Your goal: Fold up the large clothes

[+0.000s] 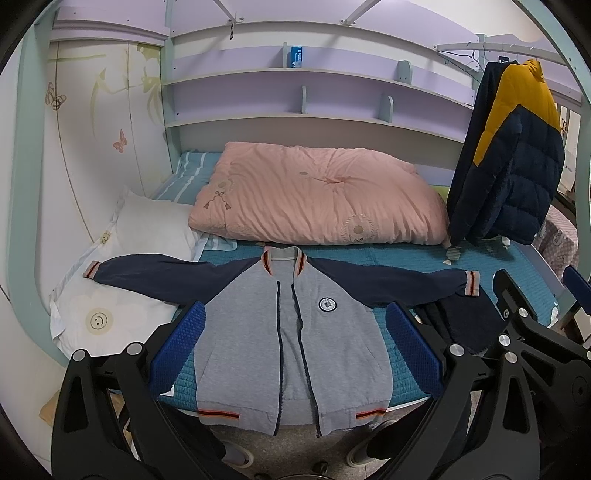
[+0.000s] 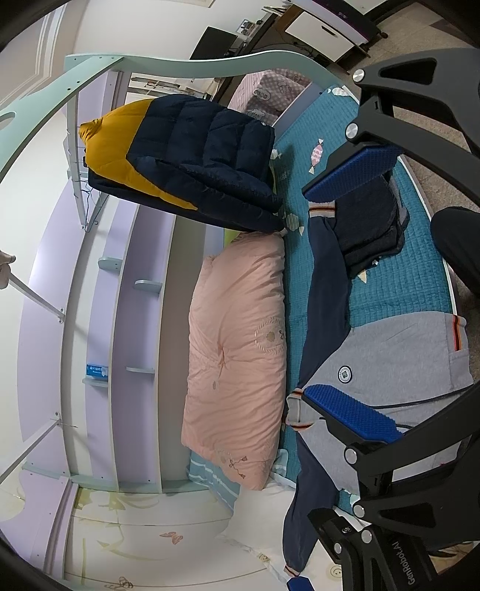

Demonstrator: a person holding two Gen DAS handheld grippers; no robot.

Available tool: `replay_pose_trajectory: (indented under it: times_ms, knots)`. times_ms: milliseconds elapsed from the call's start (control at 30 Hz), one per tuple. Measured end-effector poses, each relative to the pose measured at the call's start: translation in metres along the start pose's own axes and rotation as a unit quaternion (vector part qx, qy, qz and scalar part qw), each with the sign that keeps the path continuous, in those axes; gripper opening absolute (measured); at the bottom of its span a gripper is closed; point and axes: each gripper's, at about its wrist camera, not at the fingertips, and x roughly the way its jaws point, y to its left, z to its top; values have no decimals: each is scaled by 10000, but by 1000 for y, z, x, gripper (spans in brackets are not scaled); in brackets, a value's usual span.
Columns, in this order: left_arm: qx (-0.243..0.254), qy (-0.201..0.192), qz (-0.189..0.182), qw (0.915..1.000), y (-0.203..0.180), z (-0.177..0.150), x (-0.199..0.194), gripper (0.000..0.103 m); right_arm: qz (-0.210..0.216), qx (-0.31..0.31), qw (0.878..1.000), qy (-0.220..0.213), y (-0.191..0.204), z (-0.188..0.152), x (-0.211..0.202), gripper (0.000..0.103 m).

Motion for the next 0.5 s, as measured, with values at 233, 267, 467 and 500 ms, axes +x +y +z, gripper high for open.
replay_pose_trajectory:
  times_ms: [233, 267, 467, 500]
  knots:
    - [-4, -2, -17, 10000, -1, 0, -2, 98, 4, 3, 10000, -5, 0, -1, -1, 96]
    - [-4, 1, -8, 10000, -1, 0, -1, 98, -6, 3, 10000, -7, 0, -1, 0, 96]
    - [2, 1, -33, 10000, -3, -2, -6, 98, -11, 14, 10000, 4, -3, -1, -5, 96]
    - [2, 1, -30, 10000, -3, -2, -6, 98, -11, 12, 10000, 2, -3, -2, -4, 96]
